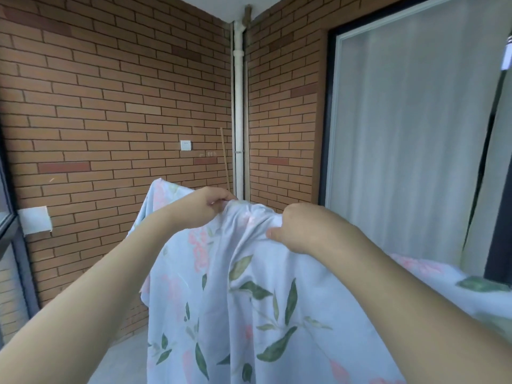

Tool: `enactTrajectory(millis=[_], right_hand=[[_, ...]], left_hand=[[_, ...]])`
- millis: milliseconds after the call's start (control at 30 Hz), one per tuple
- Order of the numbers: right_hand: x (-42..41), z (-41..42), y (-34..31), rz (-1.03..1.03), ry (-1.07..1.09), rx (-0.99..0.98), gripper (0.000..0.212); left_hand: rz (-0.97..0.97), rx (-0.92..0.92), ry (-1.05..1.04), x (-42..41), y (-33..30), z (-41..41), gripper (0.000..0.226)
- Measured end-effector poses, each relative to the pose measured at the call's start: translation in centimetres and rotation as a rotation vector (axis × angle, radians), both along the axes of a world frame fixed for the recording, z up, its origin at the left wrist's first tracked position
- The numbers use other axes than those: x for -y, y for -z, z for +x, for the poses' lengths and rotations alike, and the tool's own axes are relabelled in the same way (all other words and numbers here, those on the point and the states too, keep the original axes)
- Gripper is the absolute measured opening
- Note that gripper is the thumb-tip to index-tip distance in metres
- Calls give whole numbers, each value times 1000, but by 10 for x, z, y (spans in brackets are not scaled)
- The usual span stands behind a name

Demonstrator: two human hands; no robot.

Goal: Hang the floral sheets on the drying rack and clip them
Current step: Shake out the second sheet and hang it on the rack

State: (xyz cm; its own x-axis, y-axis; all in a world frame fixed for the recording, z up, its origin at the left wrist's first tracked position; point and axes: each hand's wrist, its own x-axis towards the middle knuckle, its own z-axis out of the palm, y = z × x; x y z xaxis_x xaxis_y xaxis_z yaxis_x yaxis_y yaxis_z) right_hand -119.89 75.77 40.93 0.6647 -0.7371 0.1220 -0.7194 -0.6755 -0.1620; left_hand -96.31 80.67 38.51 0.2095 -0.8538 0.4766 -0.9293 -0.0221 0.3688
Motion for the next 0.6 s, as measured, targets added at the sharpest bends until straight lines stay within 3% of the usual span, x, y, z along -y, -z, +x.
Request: enactTrajectory(millis=[133,233,300,367,433,500,567,600], right_hand=[[1,-3,3,-35,73,28,33],[2,1,6,-67,98,42,42],[5,-1,8,-86,102,52,45],[6,-6,8,-98,103,52,44],[6,-7,9,-86,97,46,42],[7,-6,10,-76,101,38,42],[9,-4,11,-92,110,31,43],[11,-4,12,-103,111,28,43]], left_hand=[[-129,453,-23,14,-2,16,23],[-143,728,-3,25,-3,22,21],[-139,838,-112,31,-5,42,20],[-89,762,-424,24,-13,72,21],[-36,559,-742,11,-21,104,24],[45,409,-916,7,-26,114,30],[-1,335,-794,18,-32,98,34],[-51,243,-595,24,-34,83,34]])
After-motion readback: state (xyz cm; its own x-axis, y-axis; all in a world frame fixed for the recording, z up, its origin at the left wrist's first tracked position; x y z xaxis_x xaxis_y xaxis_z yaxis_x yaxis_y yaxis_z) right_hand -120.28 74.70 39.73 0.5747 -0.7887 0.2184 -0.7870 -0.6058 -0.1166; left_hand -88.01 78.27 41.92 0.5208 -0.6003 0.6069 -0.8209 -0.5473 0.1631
